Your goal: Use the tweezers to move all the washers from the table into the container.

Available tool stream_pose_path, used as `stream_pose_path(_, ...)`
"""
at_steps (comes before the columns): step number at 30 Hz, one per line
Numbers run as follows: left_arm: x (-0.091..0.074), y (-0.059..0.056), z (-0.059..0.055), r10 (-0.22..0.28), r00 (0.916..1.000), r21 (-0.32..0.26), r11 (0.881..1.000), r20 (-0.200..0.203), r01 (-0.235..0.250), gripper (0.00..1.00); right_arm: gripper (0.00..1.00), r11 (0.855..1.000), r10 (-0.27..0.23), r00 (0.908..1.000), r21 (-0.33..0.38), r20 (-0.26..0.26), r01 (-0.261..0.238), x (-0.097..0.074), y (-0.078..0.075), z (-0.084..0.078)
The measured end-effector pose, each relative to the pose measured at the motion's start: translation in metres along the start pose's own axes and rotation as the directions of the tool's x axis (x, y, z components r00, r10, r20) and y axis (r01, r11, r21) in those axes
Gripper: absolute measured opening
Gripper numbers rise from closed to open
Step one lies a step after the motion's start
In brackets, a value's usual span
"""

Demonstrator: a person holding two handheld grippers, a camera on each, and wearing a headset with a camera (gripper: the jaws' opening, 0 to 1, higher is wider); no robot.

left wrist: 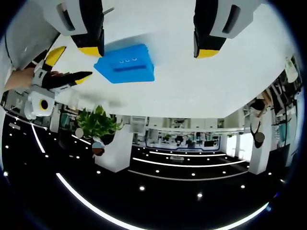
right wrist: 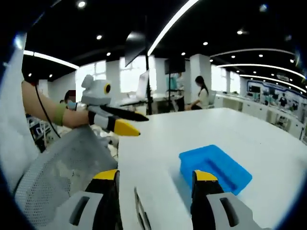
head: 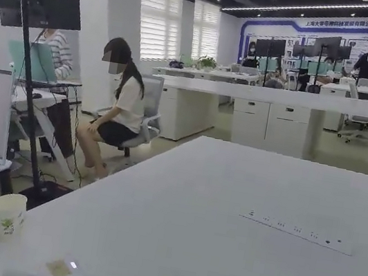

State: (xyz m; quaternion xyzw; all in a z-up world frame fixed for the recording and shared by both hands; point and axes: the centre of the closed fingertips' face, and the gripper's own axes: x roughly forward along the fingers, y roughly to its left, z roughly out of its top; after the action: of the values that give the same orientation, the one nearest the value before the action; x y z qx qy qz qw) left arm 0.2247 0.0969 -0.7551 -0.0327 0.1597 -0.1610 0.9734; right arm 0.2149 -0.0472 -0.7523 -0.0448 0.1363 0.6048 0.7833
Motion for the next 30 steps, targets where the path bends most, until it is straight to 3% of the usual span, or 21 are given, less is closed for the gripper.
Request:
stream_pose_path(2, 0.000, -0.002, 0.001, -0.006, 1.0000, 0.011, 1.000, 0.005, 0.006, 0.77, 0.68, 0.997, -0.077, 0.9950, 0.036, 0.063, 0.075, -0.020, -0.015, 0.013)
stream_pose_path(4, 0.000, -0.003, 0.004, -0.011, 0.9997, 0.011, 1.000, 0.021, 0.011, 0.77, 0.75, 0.985, -0.167, 0.9837, 0.043, 0.066, 0.165, -0.041, -0.032, 0.015)
stream_pose_path(5, -0.001, -0.003, 0.004, -0.009, 0.9997, 0.012, 1.000, 0.021, 0.009, 0.77, 0.78, 0.982, -0.185, 0.9805, 0.039, 0.065, 0.183, -0.045, -0.035, 0.015)
stream_pose_path(9, -0.002, -0.001, 0.007, -0.005, 0.9992, 0.007, 1.000, 0.039, 0.005, 0.78, 0.91, 0.942, -0.335, 0.9398, -0.010, 0.069, 0.336, -0.082, -0.059, 0.015)
stream_pose_path(10, -0.002, -0.001, 0.007, -0.003, 0.9992, 0.009, 1.000, 0.039, 0.003, 0.78, 0.97, 0.922, -0.385, 0.9188, 0.007, 0.086, 0.386, -0.094, -0.071, 0.014)
stream_pose_path(12, -0.003, 0.000, 0.008, 0.001, 0.9990, 0.014, 1.000, 0.045, -0.001, 0.78, 0.99, 0.898, -0.440, 0.8916, 0.049, 0.107, 0.437, -0.108, -0.074, 0.012)
stream_pose_path(14, -0.003, 0.001, 0.009, 0.000, 0.9988, 0.006, 1.000, 0.049, 0.000, 0.78, 0.99, 0.887, -0.461, 0.8797, 0.087, 0.118, 0.453, -0.116, -0.072, 0.010)
stream_pose_path(16, -0.003, 0.002, 0.008, 0.001, 0.9991, 0.004, 1.000, 0.043, -0.001, 0.78, 0.99, 0.878, -0.476, 0.8745, 0.099, 0.092, 0.468, -0.119, -0.069, 0.001)
stream_pose_path(18, -0.002, 0.001, 0.007, -0.003, 0.9992, 0.009, 1.000, 0.040, 0.003, 0.78, 0.99, 0.859, -0.510, 0.8594, 0.083, 0.037, 0.506, -0.123, -0.066, -0.013)
stream_pose_path(23, -0.002, 0.002, 0.005, -0.001, 0.9996, 0.009, 1.000, 0.027, 0.001, 0.78, 0.99, 0.840, -0.543, 0.8398, 0.017, -0.001, 0.543, -0.116, -0.058, -0.038)
stream_pose_path(24, -0.001, 0.002, 0.004, 0.000, 0.9997, 0.007, 1.000, 0.023, 0.000, 0.78, 0.99, 0.847, -0.532, 0.8461, -0.014, -0.039, 0.531, -0.113, -0.057, -0.044)
stream_pose_path(25, -0.001, 0.003, 0.002, 0.000, 0.9999, 0.007, 1.000, 0.015, 0.000, 0.78, 0.99, 0.856, -0.516, 0.8492, -0.075, -0.111, 0.511, -0.112, -0.058, -0.052)
stream_pose_path(26, 0.000, 0.002, 0.001, -0.002, 1.0000, 0.010, 1.000, 0.008, 0.002, 0.78, 0.99, 0.837, -0.546, 0.8334, -0.095, -0.087, 0.538, -0.115, -0.062, -0.048)
stream_pose_path(28, 0.001, 0.000, -0.001, -0.006, 1.0000, 0.019, 1.000, -0.001, 0.006, 0.77, 0.98, 0.835, -0.549, 0.8340, -0.088, -0.054, 0.544, -0.116, -0.063, -0.044)
stream_pose_path(30, 0.001, 0.000, -0.001, -0.007, 1.0000, 0.025, 1.000, -0.004, 0.007, 0.77, 0.93, 0.822, -0.569, 0.8207, -0.070, -0.050, 0.566, -0.122, -0.067, -0.044)
